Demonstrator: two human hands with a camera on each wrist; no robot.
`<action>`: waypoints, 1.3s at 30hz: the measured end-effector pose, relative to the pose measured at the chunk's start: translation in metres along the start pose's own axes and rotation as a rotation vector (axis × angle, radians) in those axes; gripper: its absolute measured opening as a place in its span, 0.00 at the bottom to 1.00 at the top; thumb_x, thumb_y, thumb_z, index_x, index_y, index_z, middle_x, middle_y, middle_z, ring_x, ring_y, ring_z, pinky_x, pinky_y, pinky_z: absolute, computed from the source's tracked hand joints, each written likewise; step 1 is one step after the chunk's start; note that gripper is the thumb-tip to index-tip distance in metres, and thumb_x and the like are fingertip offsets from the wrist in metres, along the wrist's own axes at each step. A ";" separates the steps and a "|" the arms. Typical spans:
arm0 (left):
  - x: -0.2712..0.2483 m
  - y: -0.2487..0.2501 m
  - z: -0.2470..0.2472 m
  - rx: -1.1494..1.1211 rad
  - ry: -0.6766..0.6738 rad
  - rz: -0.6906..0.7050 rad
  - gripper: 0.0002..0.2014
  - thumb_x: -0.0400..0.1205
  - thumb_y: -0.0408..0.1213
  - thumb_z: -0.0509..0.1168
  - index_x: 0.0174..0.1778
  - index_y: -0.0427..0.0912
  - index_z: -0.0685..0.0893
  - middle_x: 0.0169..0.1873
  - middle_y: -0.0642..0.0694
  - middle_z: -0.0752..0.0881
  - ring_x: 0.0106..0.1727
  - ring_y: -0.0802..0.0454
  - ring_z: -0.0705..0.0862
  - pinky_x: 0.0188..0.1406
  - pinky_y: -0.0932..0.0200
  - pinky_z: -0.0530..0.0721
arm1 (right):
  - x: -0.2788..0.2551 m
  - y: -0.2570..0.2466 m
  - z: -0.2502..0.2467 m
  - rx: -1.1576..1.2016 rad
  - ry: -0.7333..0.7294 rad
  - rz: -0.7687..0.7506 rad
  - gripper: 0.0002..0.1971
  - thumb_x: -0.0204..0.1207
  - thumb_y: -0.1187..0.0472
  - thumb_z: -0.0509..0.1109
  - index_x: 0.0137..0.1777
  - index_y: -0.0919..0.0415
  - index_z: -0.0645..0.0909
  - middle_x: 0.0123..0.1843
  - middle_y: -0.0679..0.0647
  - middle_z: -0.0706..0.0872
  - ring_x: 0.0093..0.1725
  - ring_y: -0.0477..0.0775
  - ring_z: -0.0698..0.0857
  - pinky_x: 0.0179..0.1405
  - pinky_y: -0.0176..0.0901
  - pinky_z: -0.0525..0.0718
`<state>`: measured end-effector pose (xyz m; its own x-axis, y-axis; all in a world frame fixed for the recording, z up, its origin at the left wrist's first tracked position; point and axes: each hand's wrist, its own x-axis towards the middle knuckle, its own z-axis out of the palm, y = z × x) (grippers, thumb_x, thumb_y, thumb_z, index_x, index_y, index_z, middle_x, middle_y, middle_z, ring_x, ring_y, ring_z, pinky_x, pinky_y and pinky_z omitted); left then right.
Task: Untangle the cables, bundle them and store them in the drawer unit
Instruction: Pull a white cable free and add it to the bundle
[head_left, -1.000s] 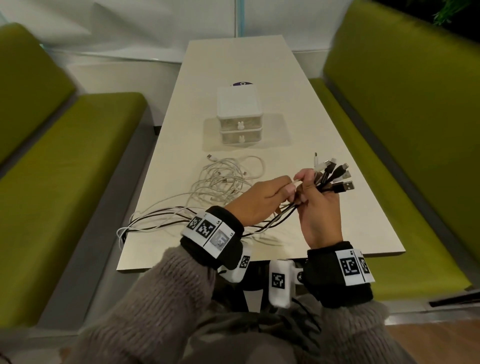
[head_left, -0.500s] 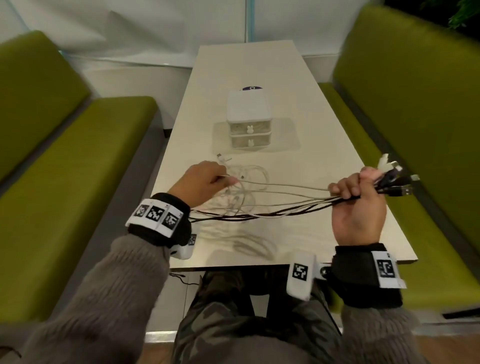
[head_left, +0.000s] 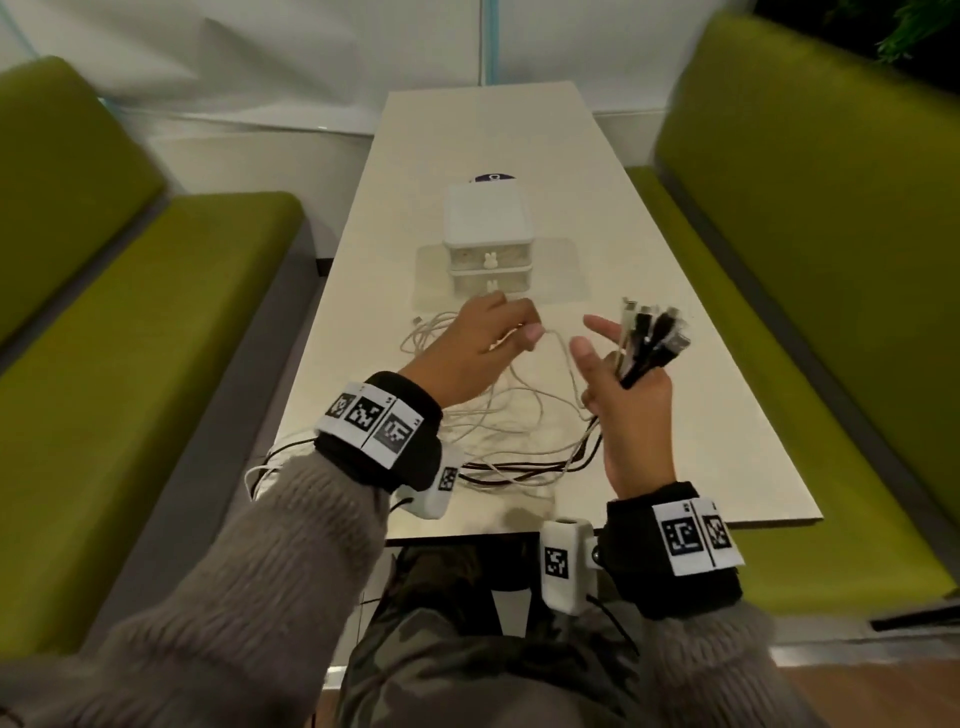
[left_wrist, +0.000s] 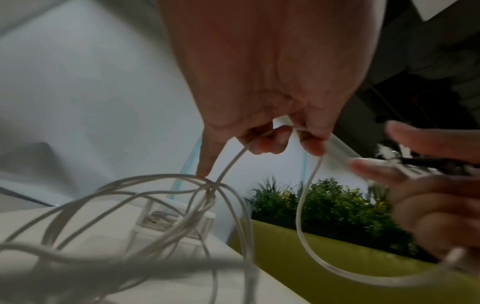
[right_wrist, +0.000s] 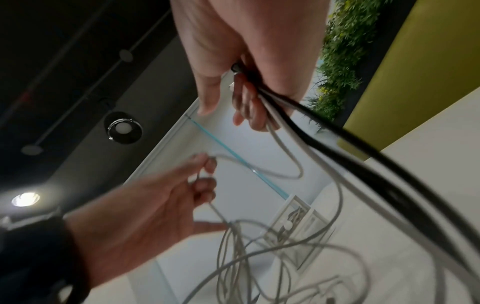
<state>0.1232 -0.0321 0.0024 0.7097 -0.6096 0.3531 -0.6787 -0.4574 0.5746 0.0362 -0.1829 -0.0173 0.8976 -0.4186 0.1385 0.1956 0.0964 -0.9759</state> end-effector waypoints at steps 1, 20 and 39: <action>0.002 0.006 0.004 -0.021 -0.015 0.024 0.15 0.82 0.51 0.51 0.43 0.47 0.79 0.35 0.51 0.73 0.41 0.63 0.69 0.42 0.74 0.65 | 0.000 0.001 0.004 -0.030 -0.039 0.010 0.12 0.74 0.53 0.75 0.55 0.52 0.85 0.27 0.51 0.65 0.27 0.46 0.65 0.28 0.36 0.67; -0.069 -0.065 0.014 0.033 -0.333 -0.467 0.11 0.88 0.37 0.50 0.54 0.36 0.75 0.56 0.44 0.83 0.56 0.47 0.80 0.50 0.59 0.72 | 0.020 -0.027 -0.046 0.468 0.282 0.003 0.14 0.84 0.53 0.62 0.36 0.56 0.74 0.22 0.44 0.67 0.23 0.43 0.64 0.25 0.34 0.67; 0.008 -0.016 -0.036 -0.303 -0.045 -0.407 0.10 0.79 0.46 0.47 0.31 0.52 0.65 0.31 0.55 0.68 0.33 0.58 0.67 0.41 0.56 0.69 | 0.016 0.007 -0.026 0.023 0.321 0.112 0.09 0.82 0.55 0.66 0.47 0.61 0.81 0.27 0.45 0.74 0.19 0.41 0.66 0.18 0.33 0.67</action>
<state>0.1468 -0.0061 0.0227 0.8919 -0.4514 0.0274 -0.2588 -0.4599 0.8494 0.0417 -0.2122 -0.0265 0.7444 -0.6669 -0.0329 0.1149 0.1765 -0.9776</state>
